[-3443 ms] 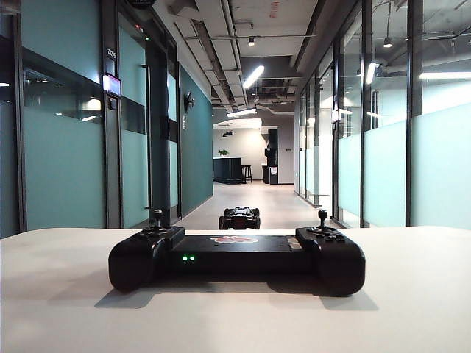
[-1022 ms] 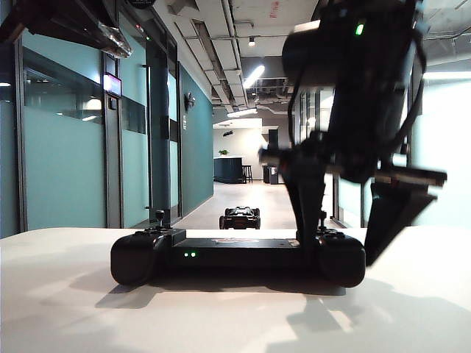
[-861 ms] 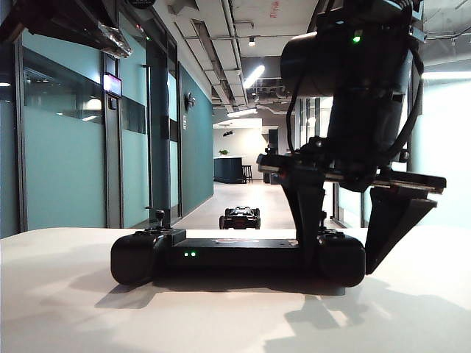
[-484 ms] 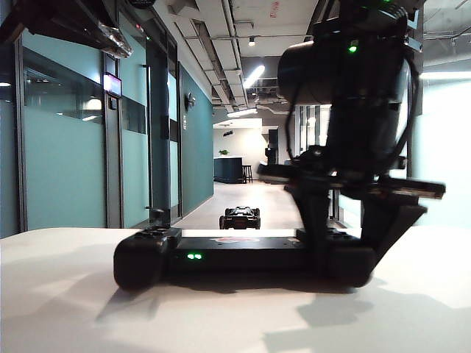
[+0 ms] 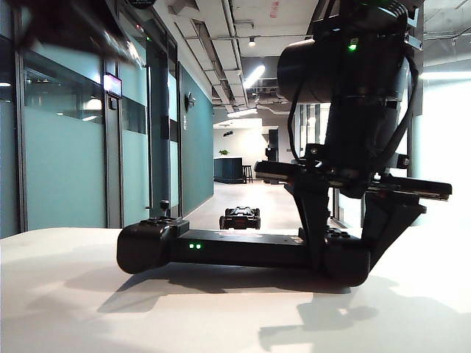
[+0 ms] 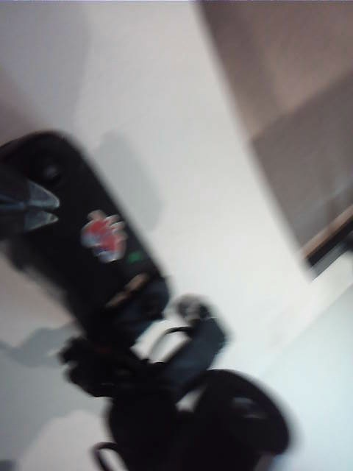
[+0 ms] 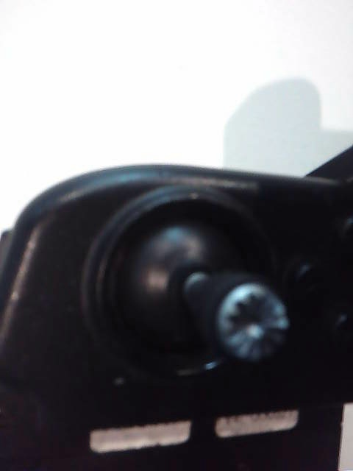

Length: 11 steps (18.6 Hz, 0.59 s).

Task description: Push the left joystick on the remote control sitting on the white table forward to make the robot dog walk in a straight line until it approaches the door.

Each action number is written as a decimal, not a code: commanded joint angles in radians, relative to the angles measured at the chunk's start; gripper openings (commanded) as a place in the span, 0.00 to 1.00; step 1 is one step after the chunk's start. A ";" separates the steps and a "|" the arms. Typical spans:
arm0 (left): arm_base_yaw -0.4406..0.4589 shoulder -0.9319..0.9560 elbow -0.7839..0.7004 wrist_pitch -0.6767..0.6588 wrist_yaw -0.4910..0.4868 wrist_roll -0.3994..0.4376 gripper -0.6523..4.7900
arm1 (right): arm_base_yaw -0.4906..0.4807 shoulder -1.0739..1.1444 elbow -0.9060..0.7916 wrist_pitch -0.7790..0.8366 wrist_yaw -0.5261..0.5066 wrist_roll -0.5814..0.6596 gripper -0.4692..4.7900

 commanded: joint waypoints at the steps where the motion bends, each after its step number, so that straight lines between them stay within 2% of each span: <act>1: -0.001 0.060 -0.029 0.008 0.016 0.078 0.11 | 0.000 -0.002 0.004 -0.011 0.024 0.013 0.37; 3: -0.001 0.104 -0.049 0.021 0.018 0.122 0.11 | 0.000 -0.002 0.004 -0.018 0.043 0.013 0.37; 4: -0.001 0.134 -0.077 0.062 0.049 0.145 0.11 | 0.000 -0.002 0.004 -0.020 0.046 0.012 0.37; 6: -0.001 0.164 -0.152 0.190 0.121 0.138 0.11 | 0.000 -0.002 0.004 -0.019 0.046 0.012 0.37; 7: -0.001 0.172 -0.191 0.245 0.121 0.138 0.11 | 0.000 -0.002 0.004 -0.019 0.045 0.012 0.37; 11: -0.001 0.193 -0.261 0.356 0.171 0.142 0.11 | 0.000 -0.002 0.004 -0.019 0.045 0.011 0.37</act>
